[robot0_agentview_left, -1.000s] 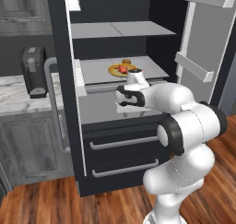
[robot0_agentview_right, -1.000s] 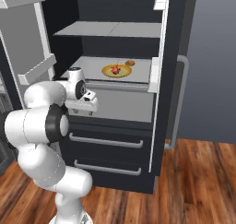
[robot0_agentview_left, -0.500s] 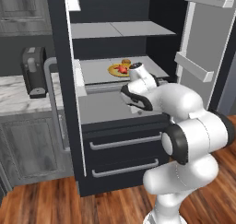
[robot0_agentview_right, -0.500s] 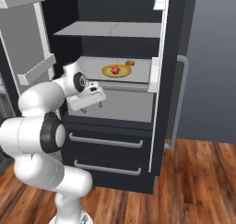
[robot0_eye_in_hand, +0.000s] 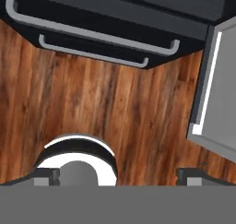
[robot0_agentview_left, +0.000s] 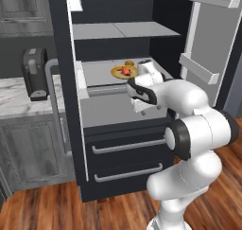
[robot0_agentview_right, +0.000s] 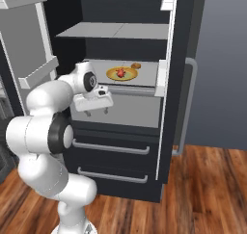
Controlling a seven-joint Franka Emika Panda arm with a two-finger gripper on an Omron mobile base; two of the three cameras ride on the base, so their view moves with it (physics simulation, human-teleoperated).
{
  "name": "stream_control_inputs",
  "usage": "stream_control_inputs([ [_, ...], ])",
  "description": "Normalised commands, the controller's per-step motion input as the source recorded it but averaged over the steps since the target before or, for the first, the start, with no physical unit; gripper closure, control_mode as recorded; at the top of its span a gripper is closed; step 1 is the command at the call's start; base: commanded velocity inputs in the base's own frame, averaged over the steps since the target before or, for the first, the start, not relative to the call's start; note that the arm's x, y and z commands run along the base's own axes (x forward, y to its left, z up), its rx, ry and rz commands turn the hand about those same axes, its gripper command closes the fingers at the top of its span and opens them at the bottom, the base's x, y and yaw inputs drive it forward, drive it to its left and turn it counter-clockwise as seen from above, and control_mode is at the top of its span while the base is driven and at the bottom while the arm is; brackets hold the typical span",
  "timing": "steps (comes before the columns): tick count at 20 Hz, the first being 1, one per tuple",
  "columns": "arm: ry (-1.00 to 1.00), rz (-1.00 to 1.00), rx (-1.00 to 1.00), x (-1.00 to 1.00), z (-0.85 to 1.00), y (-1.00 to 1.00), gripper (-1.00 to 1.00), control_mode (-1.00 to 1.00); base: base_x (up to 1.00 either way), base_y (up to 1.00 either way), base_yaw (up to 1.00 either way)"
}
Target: Retrieve the fish from the fridge and place it on the saucepan with marinade on the stove.
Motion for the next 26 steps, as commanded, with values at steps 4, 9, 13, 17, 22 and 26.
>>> stream_control_inputs([
  [4, -0.07, -0.25, 0.03, -0.02, 0.07, 0.36, -1.00, -1.00, 0.00, 0.00, 0.00],
  [9, -0.13, -0.12, 0.00, -0.40, 0.00, 0.03, -1.00, -1.00, 0.00, 0.00, 0.00],
  [13, -0.05, -0.05, 0.01, -0.14, 0.00, -0.13, -1.00, -1.00, 0.00, 0.00, 0.00],
  [17, -0.11, -0.03, 0.00, -0.46, 0.00, -0.10, -1.00, -1.00, 0.00, 0.00, 0.00],
  [22, -0.28, -0.01, 0.00, -0.60, 0.04, -0.14, -1.00, -1.00, 0.00, 0.00, 0.00],
  [26, -0.23, 0.00, 0.00, -0.29, 0.12, -0.14, -1.00, -1.00, 0.00, 0.00, 0.00],
])
